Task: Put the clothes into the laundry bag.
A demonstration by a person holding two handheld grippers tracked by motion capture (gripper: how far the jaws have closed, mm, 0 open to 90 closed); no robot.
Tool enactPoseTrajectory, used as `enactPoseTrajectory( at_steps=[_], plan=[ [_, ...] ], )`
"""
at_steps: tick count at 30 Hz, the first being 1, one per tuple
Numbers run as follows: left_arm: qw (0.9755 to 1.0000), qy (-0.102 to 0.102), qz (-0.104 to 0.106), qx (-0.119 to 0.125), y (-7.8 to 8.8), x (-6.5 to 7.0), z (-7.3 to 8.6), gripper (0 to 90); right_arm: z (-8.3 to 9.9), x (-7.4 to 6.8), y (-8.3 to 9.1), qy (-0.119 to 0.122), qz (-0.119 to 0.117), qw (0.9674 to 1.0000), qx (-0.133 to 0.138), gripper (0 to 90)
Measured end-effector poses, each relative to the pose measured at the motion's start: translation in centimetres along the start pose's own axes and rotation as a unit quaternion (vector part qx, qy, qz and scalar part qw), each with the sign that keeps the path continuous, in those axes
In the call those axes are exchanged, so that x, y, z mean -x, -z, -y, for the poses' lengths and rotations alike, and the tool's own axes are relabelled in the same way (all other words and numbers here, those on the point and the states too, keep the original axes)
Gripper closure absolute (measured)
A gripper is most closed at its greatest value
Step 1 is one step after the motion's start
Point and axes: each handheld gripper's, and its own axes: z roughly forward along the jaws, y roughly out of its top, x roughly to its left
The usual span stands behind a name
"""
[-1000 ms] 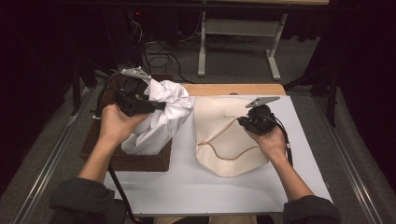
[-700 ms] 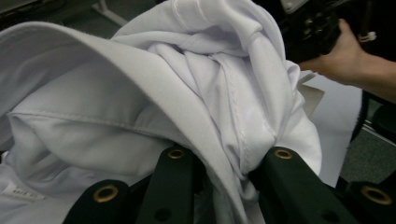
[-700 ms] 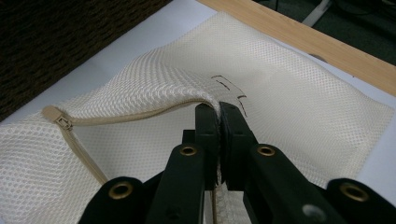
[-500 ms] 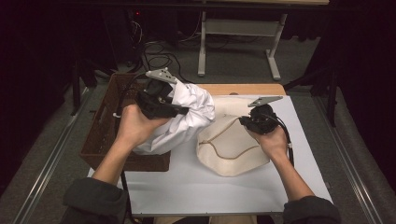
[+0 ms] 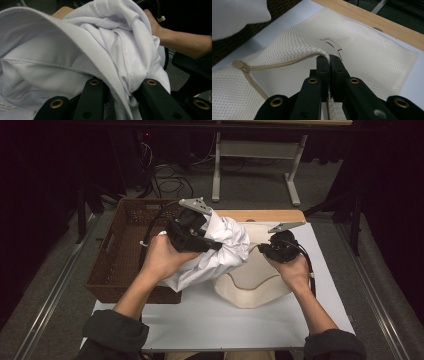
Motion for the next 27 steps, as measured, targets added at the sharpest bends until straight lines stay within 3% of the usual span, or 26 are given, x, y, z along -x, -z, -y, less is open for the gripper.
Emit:
enactPoseTrajectory(
  at_steps=[6, 7, 11, 15, 25, 27],
  plan=[
    [0.9997, -0.014, 0.022, -0.001, -1.0, 1.2, -1.1, 78.5, 0.0, 0.1, 0.2, -0.002, -0.001, 1.0, 0.007, 88.1],
    [0.9993, -0.016, 0.034, 0.002, -1.4, 1.6, -1.5, 78.5, 0.1, 0.2, 0.3, -0.004, -0.001, 1.0, 0.007, 88.2],
    [0.9987, -0.026, 0.041, -0.016, -2.9, 2.3, -1.9, 78.4, 0.3, 0.3, 0.6, -0.006, -0.001, 0.9999, 0.009, 88.1],
    [0.9983, -0.022, 0.051, -0.019, -4.0, 2.6, -1.8, 78.4, 0.6, 0.5, 0.9, -0.008, 0.001, 1.0, 0.005, 88.2],
    [0.9972, -0.014, 0.072, -0.015, -4.8, 3.4, -1.7, 78.3, 0.9, 0.7, 0.4, -0.005, -0.003, 1.0, 0.0, 88.2],
    [0.997, -0.019, 0.073, -0.015, -4.8, 3.6, -1.8, 78.2, 0.9, 0.6, 0.3, -0.004, -0.004, 1.0, 0.0, 88.2]
  ],
)
